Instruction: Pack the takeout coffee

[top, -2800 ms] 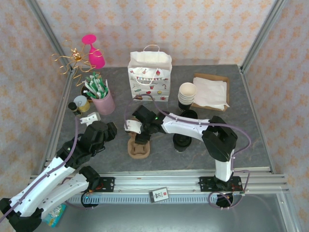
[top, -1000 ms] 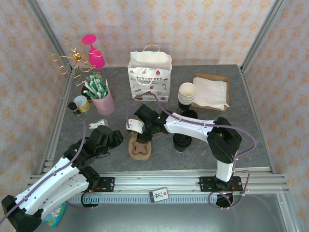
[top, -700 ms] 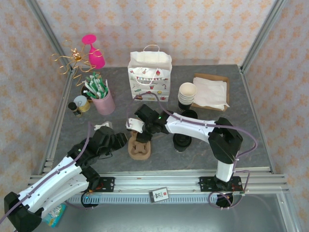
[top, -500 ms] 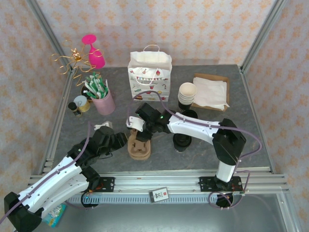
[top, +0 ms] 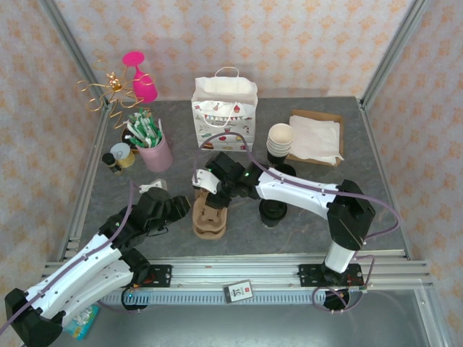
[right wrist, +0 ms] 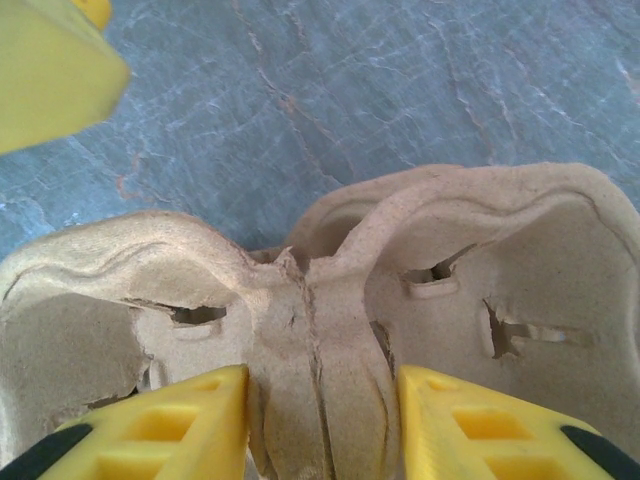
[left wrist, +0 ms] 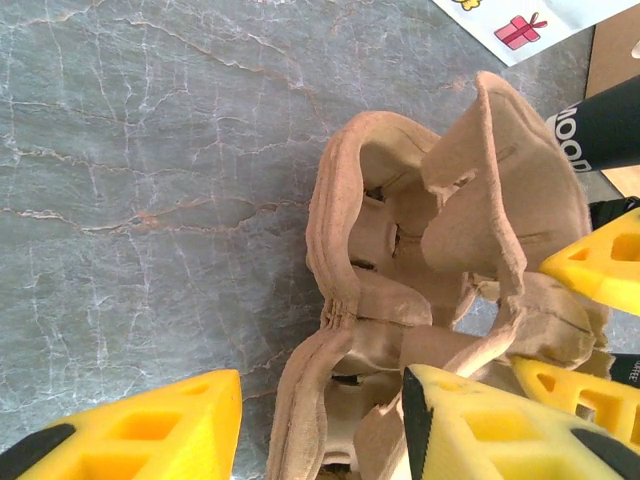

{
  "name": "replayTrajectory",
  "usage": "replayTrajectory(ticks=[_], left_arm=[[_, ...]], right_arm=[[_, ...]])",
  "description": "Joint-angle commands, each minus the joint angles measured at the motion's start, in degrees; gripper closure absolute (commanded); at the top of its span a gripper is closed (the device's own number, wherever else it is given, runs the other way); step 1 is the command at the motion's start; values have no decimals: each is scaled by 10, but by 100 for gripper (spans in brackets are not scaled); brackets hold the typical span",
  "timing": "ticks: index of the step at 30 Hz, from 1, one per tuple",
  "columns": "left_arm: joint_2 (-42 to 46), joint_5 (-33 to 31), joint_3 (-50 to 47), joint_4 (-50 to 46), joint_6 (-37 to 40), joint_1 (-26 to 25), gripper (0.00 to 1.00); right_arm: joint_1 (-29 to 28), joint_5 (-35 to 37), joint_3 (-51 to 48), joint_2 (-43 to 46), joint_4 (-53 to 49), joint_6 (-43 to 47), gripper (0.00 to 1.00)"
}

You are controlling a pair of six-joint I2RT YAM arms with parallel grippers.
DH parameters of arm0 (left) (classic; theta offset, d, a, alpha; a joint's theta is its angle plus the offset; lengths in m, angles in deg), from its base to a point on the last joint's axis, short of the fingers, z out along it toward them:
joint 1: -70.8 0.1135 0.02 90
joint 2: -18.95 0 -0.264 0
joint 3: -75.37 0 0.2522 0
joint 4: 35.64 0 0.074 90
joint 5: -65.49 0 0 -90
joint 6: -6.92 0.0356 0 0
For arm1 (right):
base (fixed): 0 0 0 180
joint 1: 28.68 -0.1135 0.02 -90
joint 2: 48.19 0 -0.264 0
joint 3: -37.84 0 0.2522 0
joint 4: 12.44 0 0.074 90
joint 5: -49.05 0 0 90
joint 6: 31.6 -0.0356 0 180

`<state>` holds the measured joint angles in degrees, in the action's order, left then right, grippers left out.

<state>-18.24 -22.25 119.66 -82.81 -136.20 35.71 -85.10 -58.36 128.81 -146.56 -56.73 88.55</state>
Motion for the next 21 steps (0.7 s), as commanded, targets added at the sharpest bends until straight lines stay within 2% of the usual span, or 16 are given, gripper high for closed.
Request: replayTrajectory(ticks=[1, 12, 21], left_arm=[[5, -25, 19, -14, -4, 4, 52], [8, -37, 25, -26, -5, 5, 52], [0, -40, 32, -21, -2, 5, 52]], right_arm=[[8, 45, 4, 17, -15, -26, 59], [25, 39, 43, -55, -17, -54, 56], [25, 56, 61, -49, -3, -69, 42]])
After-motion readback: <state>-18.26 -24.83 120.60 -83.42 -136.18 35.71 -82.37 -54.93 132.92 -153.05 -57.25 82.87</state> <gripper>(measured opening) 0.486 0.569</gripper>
